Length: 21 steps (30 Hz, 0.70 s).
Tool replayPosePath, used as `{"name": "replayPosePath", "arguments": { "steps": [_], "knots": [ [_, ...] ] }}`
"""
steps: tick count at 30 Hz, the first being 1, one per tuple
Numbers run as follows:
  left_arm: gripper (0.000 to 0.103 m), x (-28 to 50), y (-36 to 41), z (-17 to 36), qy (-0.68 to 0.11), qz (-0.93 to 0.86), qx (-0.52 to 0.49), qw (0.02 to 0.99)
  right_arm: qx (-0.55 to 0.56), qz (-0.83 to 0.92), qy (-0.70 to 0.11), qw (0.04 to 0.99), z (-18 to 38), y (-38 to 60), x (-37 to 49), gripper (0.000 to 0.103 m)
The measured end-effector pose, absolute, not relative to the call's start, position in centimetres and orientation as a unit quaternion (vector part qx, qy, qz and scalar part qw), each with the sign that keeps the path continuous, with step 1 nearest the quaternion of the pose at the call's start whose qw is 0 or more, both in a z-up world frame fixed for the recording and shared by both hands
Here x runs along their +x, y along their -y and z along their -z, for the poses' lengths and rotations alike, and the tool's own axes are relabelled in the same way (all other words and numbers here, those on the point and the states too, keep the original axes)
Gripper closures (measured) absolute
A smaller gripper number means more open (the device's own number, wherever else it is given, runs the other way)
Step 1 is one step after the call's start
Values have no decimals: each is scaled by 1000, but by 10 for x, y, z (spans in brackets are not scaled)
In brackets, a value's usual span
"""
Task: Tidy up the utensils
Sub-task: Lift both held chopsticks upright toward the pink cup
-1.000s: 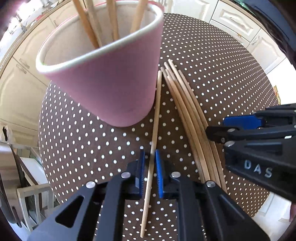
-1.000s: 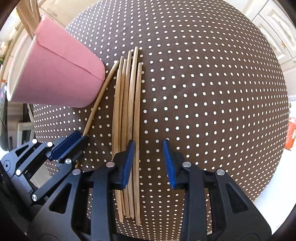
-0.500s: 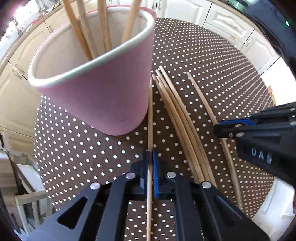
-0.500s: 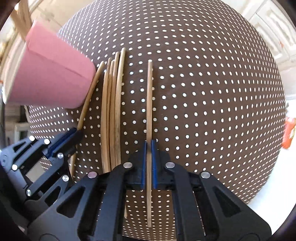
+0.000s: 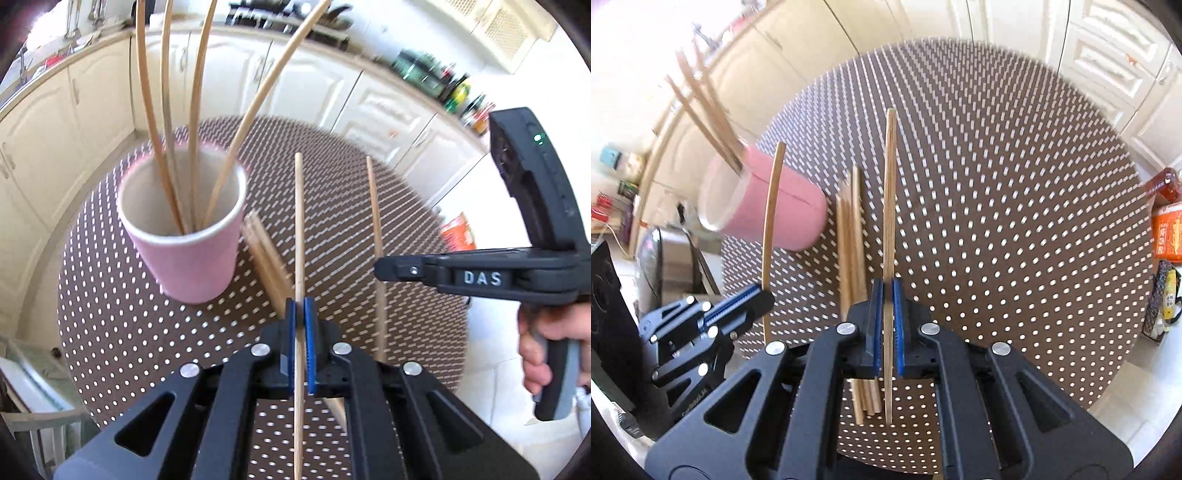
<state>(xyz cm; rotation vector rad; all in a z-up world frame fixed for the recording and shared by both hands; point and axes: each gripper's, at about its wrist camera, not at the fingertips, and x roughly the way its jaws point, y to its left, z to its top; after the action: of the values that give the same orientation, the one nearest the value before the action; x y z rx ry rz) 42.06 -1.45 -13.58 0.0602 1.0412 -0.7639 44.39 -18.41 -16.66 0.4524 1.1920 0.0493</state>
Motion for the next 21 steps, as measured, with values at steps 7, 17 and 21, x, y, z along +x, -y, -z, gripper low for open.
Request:
{"name": "replayPosePath", "arguments": {
  "steps": [7, 17, 21],
  "knots": [
    [98, 407, -3, 77, -407, 392, 9, 825, 207, -30, -483, 850, 103, 173, 419, 97],
    [98, 417, -27, 17, -303, 349, -53, 885, 181, -48, -399, 898, 5, 202, 365, 97],
    [98, 431, -38, 6, -268, 329, -68, 903, 166, -56, -376, 910, -25, 200, 366, 97]
  ]
}}
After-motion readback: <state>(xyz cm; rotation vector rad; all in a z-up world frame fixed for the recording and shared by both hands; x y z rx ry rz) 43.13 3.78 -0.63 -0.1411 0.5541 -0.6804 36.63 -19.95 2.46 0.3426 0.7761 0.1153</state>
